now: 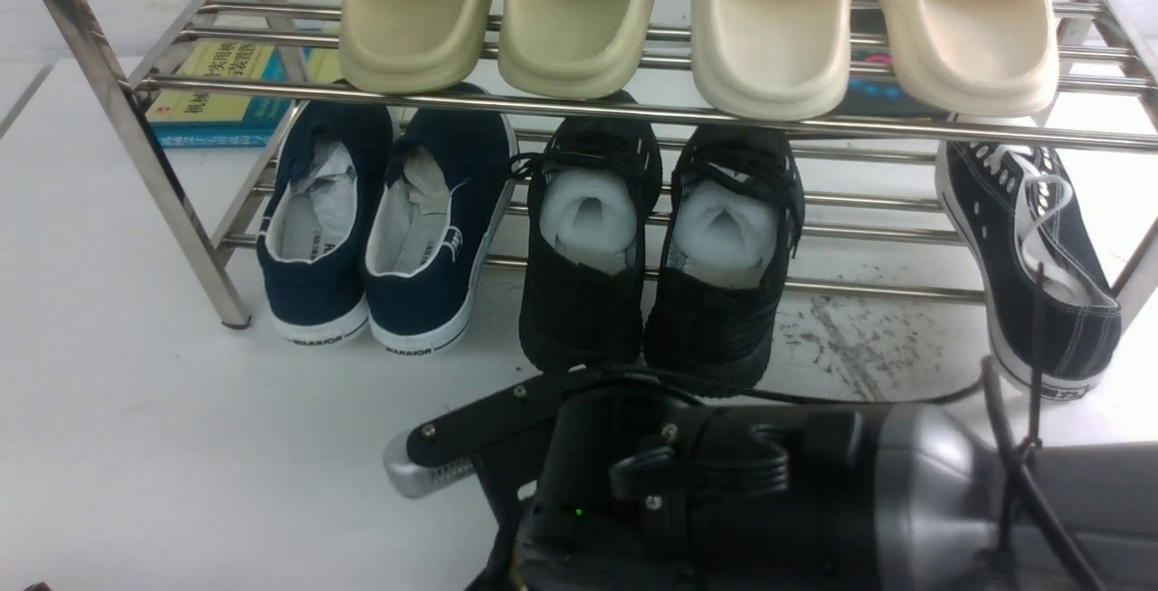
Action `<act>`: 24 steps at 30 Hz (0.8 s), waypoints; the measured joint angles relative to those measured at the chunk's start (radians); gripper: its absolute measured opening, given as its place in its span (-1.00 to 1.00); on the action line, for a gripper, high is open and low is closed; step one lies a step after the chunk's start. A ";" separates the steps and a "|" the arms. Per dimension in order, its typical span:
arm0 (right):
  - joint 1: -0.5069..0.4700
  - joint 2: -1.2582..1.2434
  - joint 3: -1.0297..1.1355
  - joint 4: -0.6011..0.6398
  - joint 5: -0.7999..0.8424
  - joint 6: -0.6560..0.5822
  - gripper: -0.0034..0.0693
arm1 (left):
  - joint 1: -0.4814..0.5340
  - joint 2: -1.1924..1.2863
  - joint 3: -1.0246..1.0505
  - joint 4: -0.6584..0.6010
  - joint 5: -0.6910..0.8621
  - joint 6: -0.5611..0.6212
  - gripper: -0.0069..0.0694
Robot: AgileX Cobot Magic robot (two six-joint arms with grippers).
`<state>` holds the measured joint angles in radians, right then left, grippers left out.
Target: Take the shoes off the shelf with your hand on the white table.
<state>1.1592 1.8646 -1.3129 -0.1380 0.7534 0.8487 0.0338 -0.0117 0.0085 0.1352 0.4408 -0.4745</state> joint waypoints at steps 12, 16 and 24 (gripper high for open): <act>-0.007 -0.001 0.000 0.016 0.008 -0.001 -0.14 | 0.000 0.000 0.000 0.000 0.000 0.000 -0.19; -0.010 -0.043 -0.018 0.029 0.095 -0.020 0.33 | 0.000 0.000 0.000 0.000 0.000 0.000 -0.19; -0.010 -0.243 -0.176 0.033 0.426 -0.175 0.67 | 0.000 0.000 0.000 0.000 0.000 0.000 -0.19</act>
<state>1.1489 1.6211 -1.4886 -0.1049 1.1794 0.6740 0.0338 -0.0117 0.0085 0.1352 0.4408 -0.4745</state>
